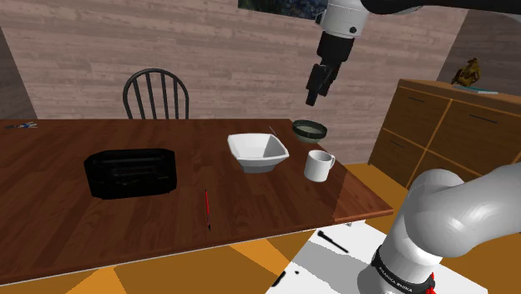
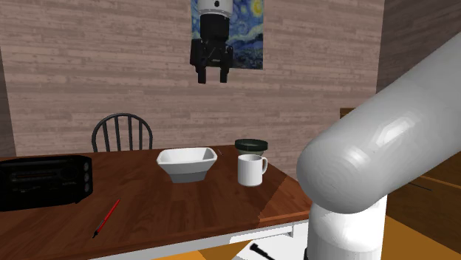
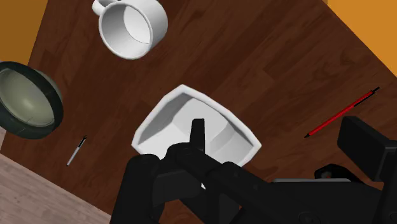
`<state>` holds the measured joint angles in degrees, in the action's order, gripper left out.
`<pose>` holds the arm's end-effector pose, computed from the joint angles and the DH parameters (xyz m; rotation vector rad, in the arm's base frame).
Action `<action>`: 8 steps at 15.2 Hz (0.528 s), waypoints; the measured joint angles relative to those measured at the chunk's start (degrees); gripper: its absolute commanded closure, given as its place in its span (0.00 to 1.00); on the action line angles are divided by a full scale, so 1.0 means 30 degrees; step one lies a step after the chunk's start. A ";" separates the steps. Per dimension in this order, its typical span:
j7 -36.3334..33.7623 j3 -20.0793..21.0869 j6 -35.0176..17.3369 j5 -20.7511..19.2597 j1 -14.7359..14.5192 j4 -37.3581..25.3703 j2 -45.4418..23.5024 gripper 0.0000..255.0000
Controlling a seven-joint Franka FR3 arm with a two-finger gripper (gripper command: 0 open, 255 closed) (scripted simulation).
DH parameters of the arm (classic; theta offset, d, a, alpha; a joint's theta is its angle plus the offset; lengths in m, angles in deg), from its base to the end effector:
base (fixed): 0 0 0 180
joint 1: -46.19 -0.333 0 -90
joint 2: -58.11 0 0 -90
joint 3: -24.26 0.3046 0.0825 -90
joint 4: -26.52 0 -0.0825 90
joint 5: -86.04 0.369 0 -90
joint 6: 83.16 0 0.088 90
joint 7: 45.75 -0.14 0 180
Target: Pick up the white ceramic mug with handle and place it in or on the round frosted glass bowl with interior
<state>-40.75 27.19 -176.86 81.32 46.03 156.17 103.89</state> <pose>0.3079 0.0107 0.6035 3.0019 0.1911 0.2535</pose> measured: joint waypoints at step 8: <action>0.1236 -0.1763 -0.2486 -0.0539 0.0498 0.2760 -0.0260 0.00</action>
<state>-37.04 21.90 -184.32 79.70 47.52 164.45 103.11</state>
